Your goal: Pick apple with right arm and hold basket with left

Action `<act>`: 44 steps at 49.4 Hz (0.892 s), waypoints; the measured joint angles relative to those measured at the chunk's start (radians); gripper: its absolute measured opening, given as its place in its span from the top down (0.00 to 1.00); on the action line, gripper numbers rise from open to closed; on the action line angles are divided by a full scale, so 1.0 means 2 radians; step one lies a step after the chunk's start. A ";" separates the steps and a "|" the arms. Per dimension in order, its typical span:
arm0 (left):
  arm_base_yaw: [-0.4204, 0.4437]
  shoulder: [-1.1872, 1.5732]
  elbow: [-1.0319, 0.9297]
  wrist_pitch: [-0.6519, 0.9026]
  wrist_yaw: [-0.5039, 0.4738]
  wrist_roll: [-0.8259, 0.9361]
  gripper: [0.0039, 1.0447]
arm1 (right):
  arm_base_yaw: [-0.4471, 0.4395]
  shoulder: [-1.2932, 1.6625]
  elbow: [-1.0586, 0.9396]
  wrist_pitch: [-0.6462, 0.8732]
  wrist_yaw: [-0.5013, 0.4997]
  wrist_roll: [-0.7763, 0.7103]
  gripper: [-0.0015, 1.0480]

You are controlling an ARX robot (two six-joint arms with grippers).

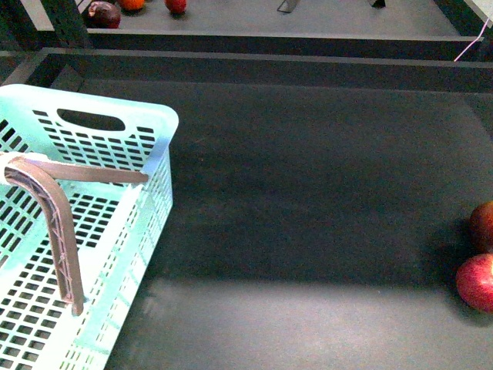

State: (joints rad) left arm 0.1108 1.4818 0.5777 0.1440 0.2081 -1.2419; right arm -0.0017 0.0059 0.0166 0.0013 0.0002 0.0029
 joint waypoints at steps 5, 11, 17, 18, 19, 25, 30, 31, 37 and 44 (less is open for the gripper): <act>-0.006 -0.017 0.000 -0.013 0.001 0.009 0.94 | 0.000 0.000 0.000 0.000 0.000 0.000 0.09; -0.022 -0.054 0.008 -0.038 0.010 0.023 0.94 | 0.000 0.000 0.000 0.000 0.000 0.000 0.09; -0.051 -0.079 0.039 -0.067 0.024 0.045 0.94 | 0.000 0.000 0.000 0.000 0.000 0.000 0.09; -0.054 -0.080 0.041 -0.069 0.025 0.046 0.94 | 0.000 0.000 0.000 0.000 0.000 0.000 0.09; -0.060 -0.082 0.047 -0.074 0.026 0.050 0.94 | 0.000 0.000 0.000 0.000 0.000 0.000 0.09; -0.101 -0.090 0.080 -0.100 0.025 0.070 0.94 | 0.000 0.000 0.000 0.000 0.000 0.000 0.09; -0.137 -0.090 0.105 -0.113 0.023 0.089 0.94 | 0.000 0.000 0.000 0.000 0.000 0.000 0.09; -0.145 -0.090 0.110 -0.115 0.023 0.093 0.94 | 0.000 0.000 0.000 0.000 0.000 0.000 0.09; -0.189 -0.086 0.138 -0.120 0.027 0.112 0.94 | 0.000 0.000 0.000 0.000 0.000 0.000 0.09; -0.236 -0.070 0.165 -0.126 0.028 0.114 0.94 | 0.000 0.000 0.000 0.000 0.000 0.000 0.09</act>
State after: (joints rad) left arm -0.3618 1.3415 0.9073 -0.1089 0.2649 -1.0130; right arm -0.0017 0.0059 0.0166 0.0017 0.0002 0.0029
